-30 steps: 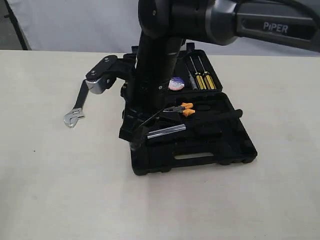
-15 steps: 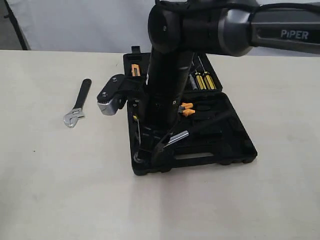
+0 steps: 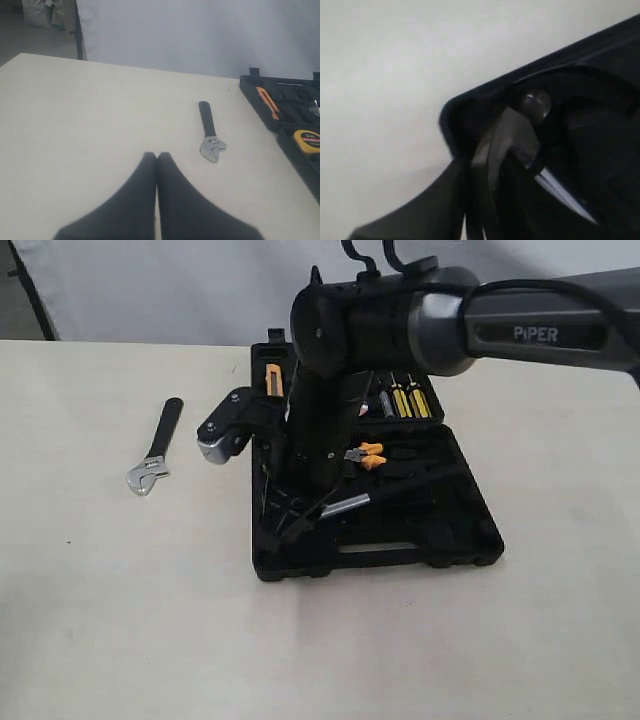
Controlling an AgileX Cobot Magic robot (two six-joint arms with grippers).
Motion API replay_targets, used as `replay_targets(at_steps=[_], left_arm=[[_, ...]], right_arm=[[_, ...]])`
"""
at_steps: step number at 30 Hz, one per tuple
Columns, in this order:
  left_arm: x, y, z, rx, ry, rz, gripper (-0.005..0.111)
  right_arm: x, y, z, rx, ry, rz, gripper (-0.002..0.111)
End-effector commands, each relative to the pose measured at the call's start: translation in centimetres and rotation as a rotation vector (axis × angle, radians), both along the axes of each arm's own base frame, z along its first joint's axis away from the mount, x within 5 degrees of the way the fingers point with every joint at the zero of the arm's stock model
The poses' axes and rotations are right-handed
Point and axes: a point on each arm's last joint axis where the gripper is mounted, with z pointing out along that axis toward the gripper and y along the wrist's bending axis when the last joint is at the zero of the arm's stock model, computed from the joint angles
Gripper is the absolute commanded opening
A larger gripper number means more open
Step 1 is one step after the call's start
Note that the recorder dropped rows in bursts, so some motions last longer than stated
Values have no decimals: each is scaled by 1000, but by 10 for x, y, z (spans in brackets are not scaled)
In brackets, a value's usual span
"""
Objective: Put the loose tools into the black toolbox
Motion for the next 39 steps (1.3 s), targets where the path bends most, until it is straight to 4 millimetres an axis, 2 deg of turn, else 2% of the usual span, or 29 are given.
replay_targets(at_steps=[1,2,3,8,10,15,17,20,26,33,35,36,39], left_arm=[[-2,0,-1,-27,-5,1,1],[-2,0,-1,-27,-5,1,1],[-2,0,-1,-27,-5,1,1],[-2,0,-1,-27,-5,1,1],[-2,0,-1,-27,-5,1,1],[-2,0,-1,-27,-5,1,1],[-2,0,-1,-27,-5,1,1],[-2,0,-1,-27,-5,1,1],[-2,0,-1,-27,-5,1,1],[-2,0,-1,-27,-5,1,1],[-2,0,-1,-27,-5,1,1],[-2,0,-1,-27,-5,1,1],[-2,0,-1,-27,-5,1,1]], right_arm=[[11,-4,1,-15,-88,-20,38],[13,-4,1,-18,-108,-18,52],[15,-3,1,-8,-128,-23,58],[17,-2,2,12,-150,-54,54],[16,-2,9,24,-159,-77,54],[0,11,36,67,-207,-41,55],[-7,18,37,39,-233,10,61],[-16,28,26,-72,-306,92,66],[-30,37,-8,-313,-456,102,66],[-31,41,-37,-371,-438,115,66],[-29,40,-42,-406,-450,133,58],[-28,39,-43,-422,-454,133,49],[-27,37,-42,-449,-465,147,12]])
